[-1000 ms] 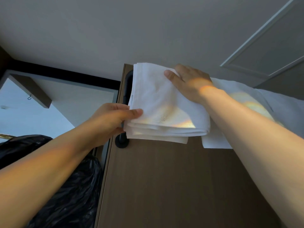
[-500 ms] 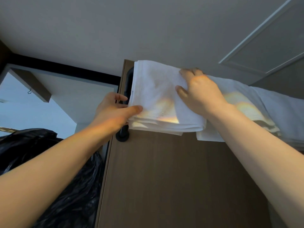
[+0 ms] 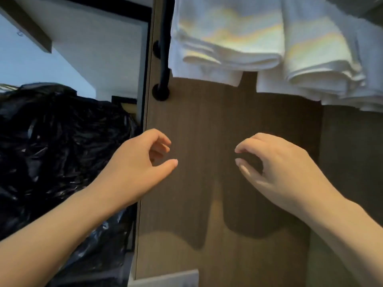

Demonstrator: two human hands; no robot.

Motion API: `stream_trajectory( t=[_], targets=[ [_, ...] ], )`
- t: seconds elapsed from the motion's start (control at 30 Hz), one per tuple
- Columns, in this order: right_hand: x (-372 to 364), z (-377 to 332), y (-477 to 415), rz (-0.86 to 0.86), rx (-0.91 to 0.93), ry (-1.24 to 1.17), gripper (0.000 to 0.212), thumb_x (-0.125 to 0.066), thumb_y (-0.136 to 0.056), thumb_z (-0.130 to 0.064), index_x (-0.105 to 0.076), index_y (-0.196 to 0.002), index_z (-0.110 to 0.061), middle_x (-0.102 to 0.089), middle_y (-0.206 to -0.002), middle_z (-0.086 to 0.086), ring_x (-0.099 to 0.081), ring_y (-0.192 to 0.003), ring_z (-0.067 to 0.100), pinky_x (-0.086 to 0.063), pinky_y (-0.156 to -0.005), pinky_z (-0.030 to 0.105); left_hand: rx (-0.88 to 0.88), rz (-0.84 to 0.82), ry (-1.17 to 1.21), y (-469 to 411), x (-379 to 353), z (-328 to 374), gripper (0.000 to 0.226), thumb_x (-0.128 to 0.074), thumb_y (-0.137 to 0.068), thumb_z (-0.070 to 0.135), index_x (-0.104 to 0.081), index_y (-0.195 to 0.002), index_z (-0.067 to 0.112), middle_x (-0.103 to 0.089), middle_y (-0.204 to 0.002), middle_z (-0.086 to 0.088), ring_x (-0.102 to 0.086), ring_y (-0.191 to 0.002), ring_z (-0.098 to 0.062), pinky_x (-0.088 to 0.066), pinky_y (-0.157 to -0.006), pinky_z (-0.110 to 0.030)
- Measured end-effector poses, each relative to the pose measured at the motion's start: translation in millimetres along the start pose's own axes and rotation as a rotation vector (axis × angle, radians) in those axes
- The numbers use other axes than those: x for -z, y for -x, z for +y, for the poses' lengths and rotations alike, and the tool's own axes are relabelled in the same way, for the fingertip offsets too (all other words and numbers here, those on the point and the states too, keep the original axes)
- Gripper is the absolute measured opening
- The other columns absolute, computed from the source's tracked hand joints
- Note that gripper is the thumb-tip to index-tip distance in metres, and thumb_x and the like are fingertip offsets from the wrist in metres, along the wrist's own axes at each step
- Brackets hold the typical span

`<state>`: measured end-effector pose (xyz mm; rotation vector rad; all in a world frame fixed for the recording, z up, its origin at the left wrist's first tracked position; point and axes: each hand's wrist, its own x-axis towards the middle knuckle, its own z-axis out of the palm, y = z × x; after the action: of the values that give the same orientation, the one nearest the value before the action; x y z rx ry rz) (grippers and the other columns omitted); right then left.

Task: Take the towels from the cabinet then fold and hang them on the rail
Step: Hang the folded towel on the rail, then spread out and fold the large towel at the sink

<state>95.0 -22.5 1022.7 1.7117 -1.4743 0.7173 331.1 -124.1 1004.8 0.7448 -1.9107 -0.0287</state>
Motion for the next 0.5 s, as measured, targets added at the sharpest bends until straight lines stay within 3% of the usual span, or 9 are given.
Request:
stream_trajectory(
  t=[0.07,0.2,0.5],
  targets=[
    [-23,-6,24,-0.074,-0.026,-0.022,0.022,-0.057,-0.093,-0.040,-0.065,-0.110,-0.029,-0.065,-0.109,-0.010,-0.063,-0.101,0.010,-0.054,-0.085,0.024,0.017,-0.096,-0.057,28,-14,-15,0.025,-0.069,-0.078,0.040,-0.062,-0.100,0.031,-0.064,-0.095,0.019,-0.062,-0.090,0.002,-0.054,-0.085,-0.030],
    [-71,-24,75,-0.257,-0.056,-0.072,0.019,-0.057,-0.093,-0.037,-0.064,-0.107,-0.027,-0.064,-0.102,-0.007,-0.063,-0.097,0.015,-0.057,-0.081,0.040,0.071,-0.265,-0.146,89,-44,-42,0.022,-0.068,-0.081,0.036,-0.064,-0.101,0.027,-0.064,-0.097,0.016,-0.061,-0.090,-0.002,-0.053,-0.085,-0.029],
    [-169,-68,188,-0.708,-0.105,-0.240,0.025,-0.052,-0.095,-0.040,-0.061,-0.114,-0.028,-0.062,-0.103,-0.005,-0.060,-0.096,0.016,-0.052,-0.077,0.033,0.292,-0.646,-0.217,224,-107,-98,0.028,-0.065,-0.087,0.035,-0.061,-0.112,0.023,-0.063,-0.112,0.008,-0.058,-0.102,-0.012,-0.045,-0.085,-0.025]
  ],
)
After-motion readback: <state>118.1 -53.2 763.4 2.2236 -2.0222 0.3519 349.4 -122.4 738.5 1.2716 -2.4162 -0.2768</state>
